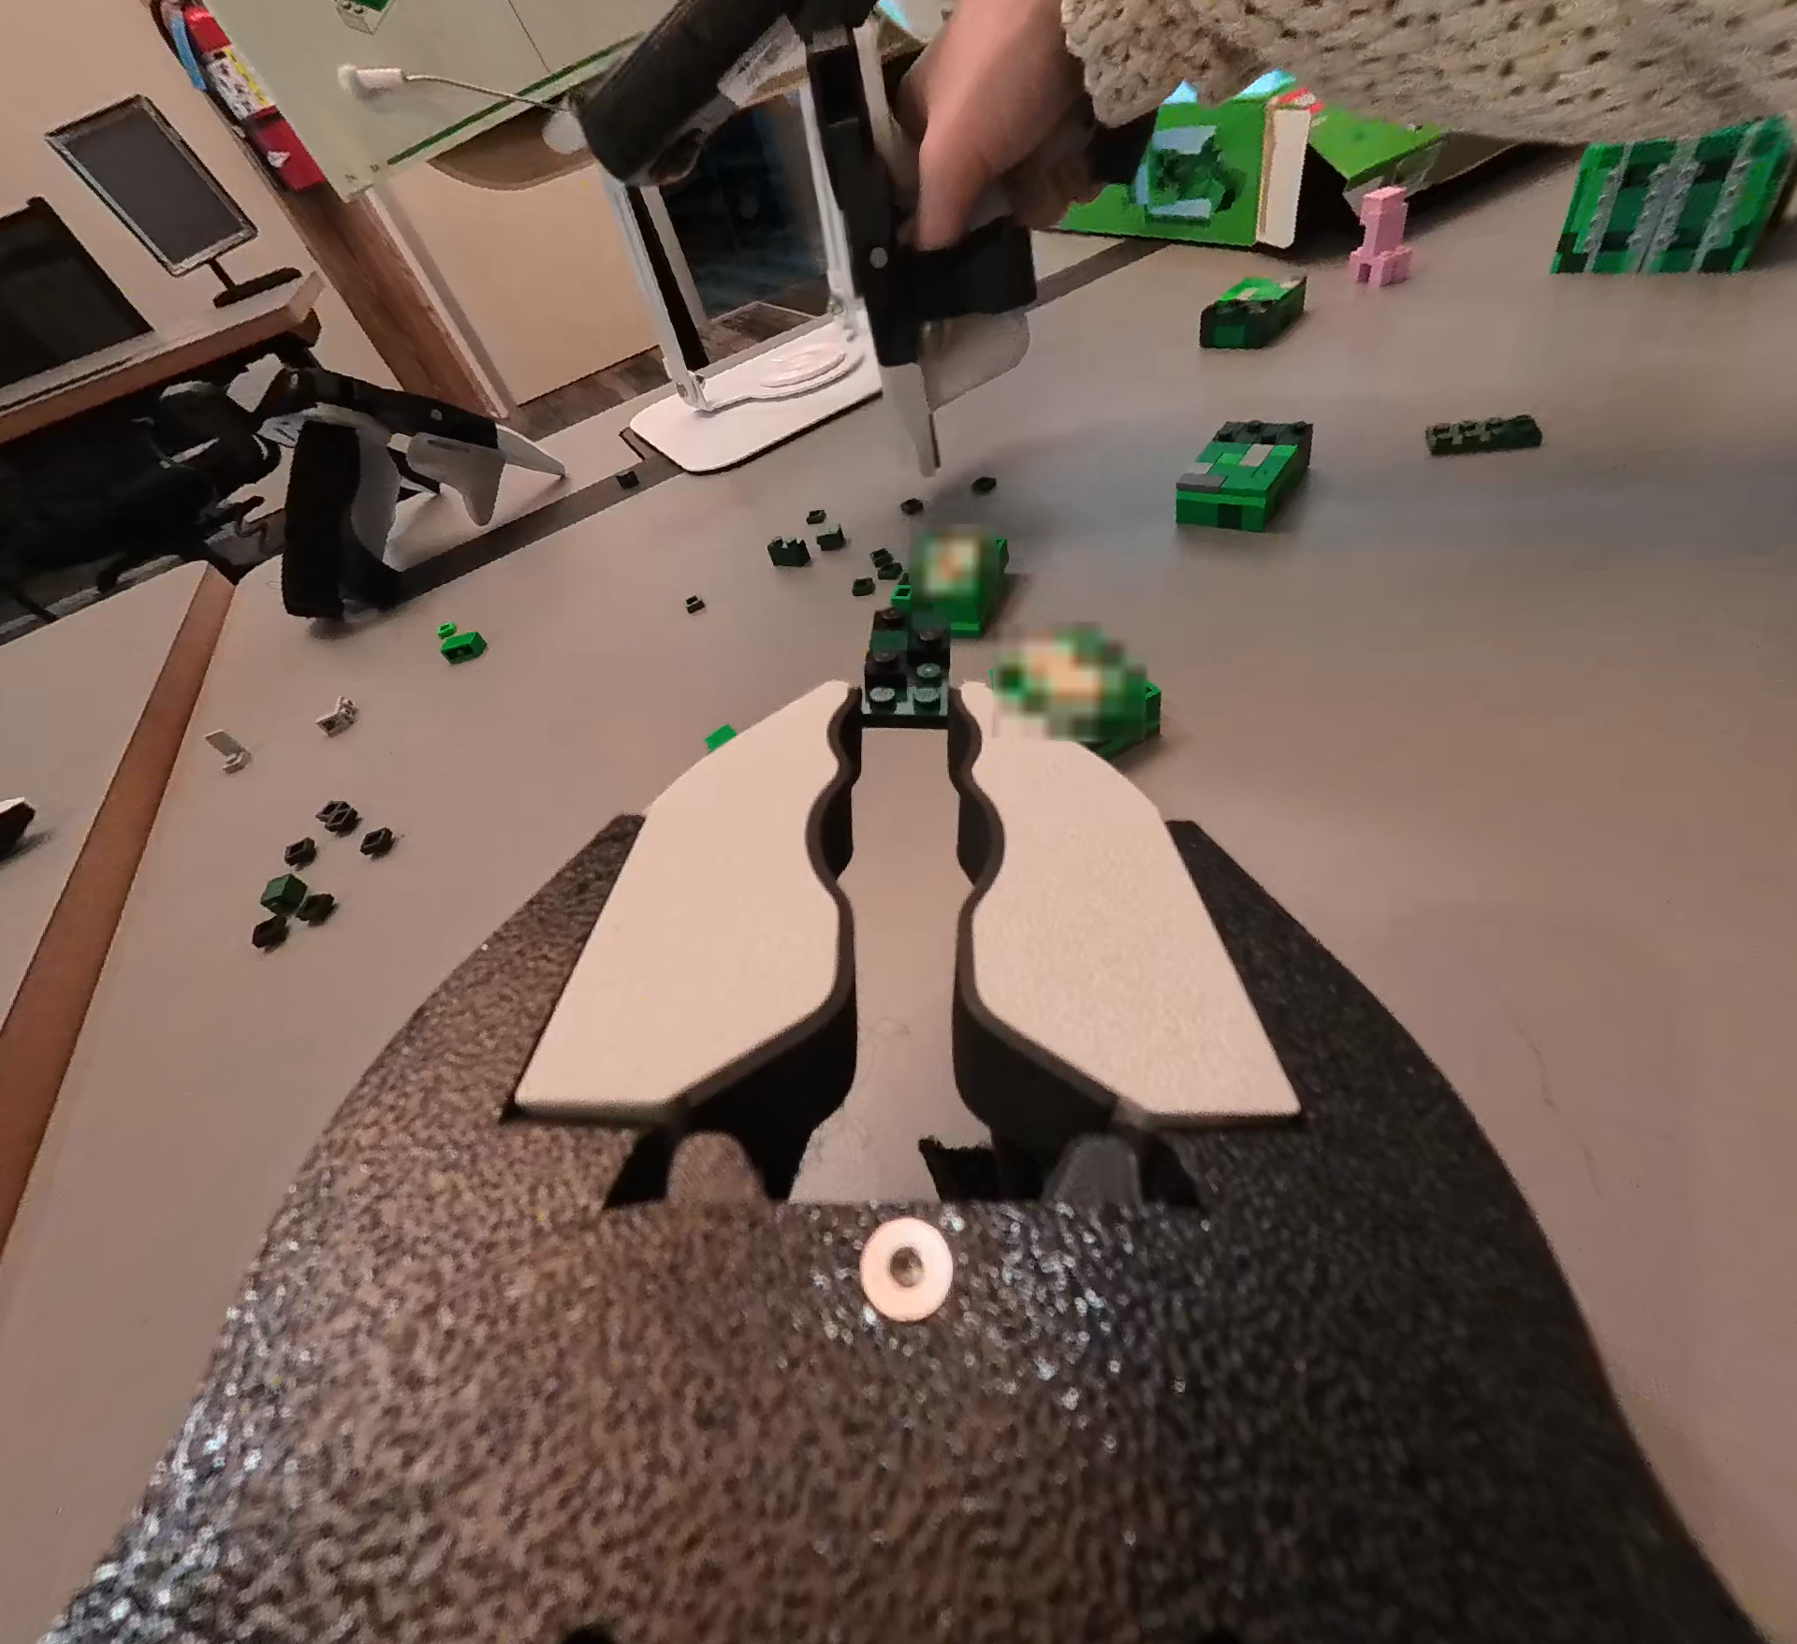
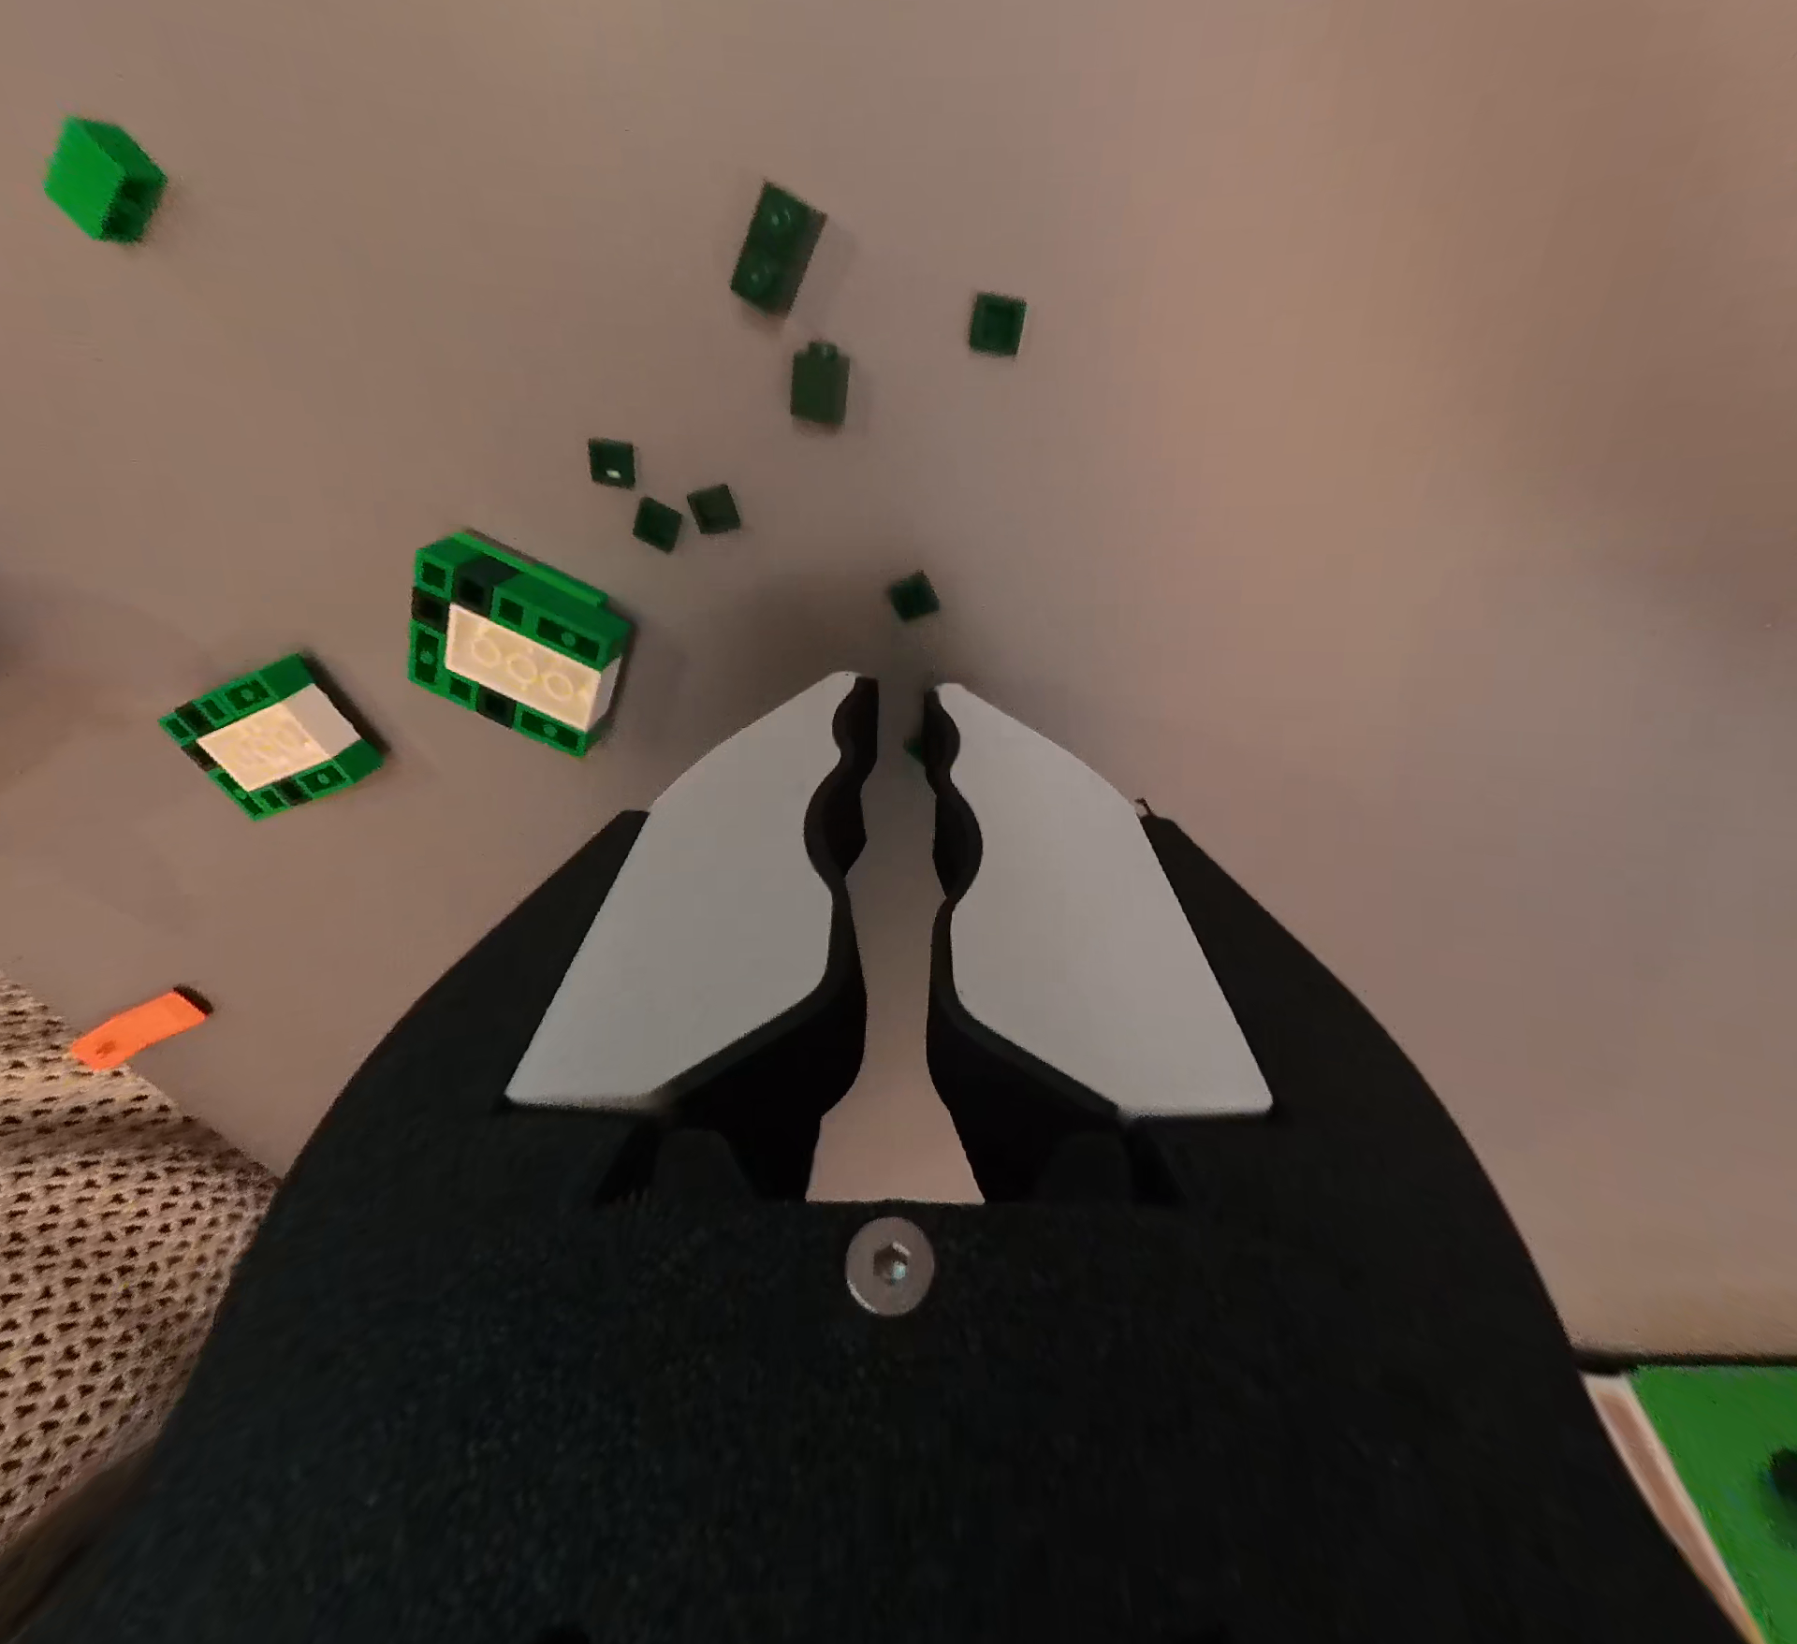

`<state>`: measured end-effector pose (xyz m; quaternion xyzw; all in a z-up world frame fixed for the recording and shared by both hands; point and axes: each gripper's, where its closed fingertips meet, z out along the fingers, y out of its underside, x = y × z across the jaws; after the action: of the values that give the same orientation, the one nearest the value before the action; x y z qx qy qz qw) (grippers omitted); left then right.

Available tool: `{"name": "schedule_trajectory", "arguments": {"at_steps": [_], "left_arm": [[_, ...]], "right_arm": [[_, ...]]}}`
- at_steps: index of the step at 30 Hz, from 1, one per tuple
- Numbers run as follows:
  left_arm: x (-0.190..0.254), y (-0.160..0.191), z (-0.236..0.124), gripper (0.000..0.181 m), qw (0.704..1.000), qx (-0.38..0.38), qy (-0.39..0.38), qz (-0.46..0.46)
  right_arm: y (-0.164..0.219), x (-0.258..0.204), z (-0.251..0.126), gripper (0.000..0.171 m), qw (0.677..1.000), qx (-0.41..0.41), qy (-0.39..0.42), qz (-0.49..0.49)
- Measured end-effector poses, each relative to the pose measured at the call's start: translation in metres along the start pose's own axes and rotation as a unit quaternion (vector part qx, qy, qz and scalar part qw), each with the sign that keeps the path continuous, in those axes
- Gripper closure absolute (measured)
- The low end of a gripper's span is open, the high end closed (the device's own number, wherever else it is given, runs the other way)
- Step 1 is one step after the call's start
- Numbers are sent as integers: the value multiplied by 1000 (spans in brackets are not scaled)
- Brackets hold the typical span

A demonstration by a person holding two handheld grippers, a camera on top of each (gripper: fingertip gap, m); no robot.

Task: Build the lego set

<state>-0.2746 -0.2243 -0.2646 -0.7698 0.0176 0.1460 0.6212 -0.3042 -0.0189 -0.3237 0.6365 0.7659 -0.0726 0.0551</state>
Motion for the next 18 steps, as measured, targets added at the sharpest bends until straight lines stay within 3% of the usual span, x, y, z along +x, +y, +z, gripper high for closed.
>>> {"name": "schedule_trajectory", "arguments": {"at_steps": [5,12,15,18], "left_arm": [[1,0,0,165,1000,-1,1,3],[2,1,1,165,1000,-4,2,6],[2,1,1,165,1000,-5,2,8],[3,1,1,165,1000,-8,3,10]], "right_arm": [[9,-2,3,161,1000,-1,-5,3],[-20,-34,-1,164,994,80,-64,-27],[-30,-49,3,161,990,93,-105,13],[-31,-43,11,156,994,83,-66,14]]}}
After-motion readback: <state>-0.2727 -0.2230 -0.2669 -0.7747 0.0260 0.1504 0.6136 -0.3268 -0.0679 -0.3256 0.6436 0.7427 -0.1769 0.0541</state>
